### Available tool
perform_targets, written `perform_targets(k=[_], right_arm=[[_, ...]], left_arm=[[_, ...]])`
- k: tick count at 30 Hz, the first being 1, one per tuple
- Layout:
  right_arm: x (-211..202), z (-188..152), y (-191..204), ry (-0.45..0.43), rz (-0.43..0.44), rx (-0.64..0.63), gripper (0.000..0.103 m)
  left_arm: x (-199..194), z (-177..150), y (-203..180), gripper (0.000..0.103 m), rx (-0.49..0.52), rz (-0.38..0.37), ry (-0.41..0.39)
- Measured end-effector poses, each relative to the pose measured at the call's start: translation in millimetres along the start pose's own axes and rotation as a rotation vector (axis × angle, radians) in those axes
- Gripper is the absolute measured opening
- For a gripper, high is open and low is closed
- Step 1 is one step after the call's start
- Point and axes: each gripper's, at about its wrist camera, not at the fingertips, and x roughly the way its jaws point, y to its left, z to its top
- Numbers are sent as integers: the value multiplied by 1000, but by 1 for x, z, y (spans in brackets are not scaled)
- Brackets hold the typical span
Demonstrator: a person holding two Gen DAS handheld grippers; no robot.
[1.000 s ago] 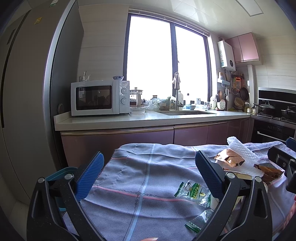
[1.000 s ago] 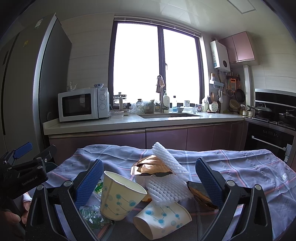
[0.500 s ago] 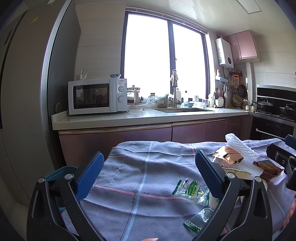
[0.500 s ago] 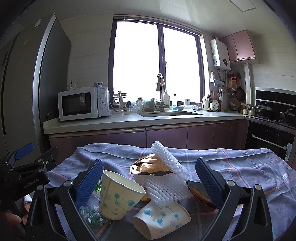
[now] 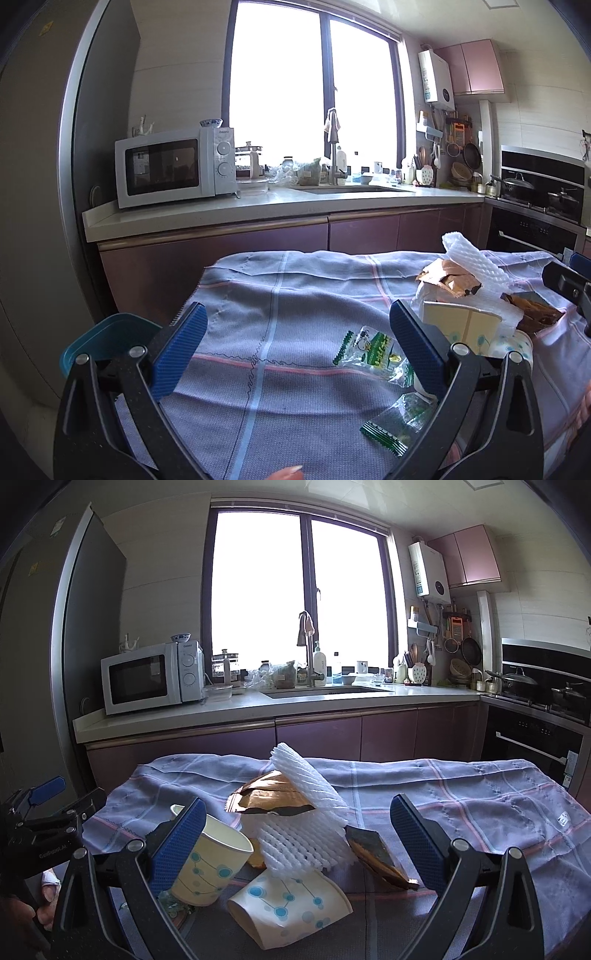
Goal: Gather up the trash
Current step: 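Grasp the brown snack wrapper with the right gripper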
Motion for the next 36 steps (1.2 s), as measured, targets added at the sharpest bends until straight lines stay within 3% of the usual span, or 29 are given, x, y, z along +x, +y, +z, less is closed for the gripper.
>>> perform_targets(k=[3, 12, 15, 20, 22, 23, 25, 27, 29, 32, 36], right_arm=[[6, -3, -16, -5, -20, 19, 96], [23, -16, -54, 146, -77, 29, 96], [29, -22, -62, 154, -59, 61, 96], [38, -28, -64, 193, -37, 55, 82], [40, -29, -65, 201, -26, 57, 76], [41, -29, -65, 205, -18, 60, 68], [45, -30, -66, 219, -8, 65, 58], [46, -32, -68, 226, -4, 69, 52], [46, -34, -72, 228, 11, 78, 35], [45, -34, -75, 230, 19, 83, 20], [41, -32, -77, 220, 19, 83, 11]], left_arm=[[11, -5, -4, 97, 19, -45, 56], [34, -27, -28, 97, 79, -255, 191], [37, -32, -38, 97, 115, -299, 221], [34, -41, -49, 96, 161, -373, 271], [32, -43, -51, 90, 174, -393, 292], [32, -45, -53, 87, 182, -402, 304], [32, -48, -56, 70, 189, -417, 332], [34, -52, -56, 63, 179, -437, 363], [35, -55, -55, 54, 173, -451, 380], [31, -58, -54, 45, 181, -457, 378], [24, -58, -51, 30, 178, -473, 365]])
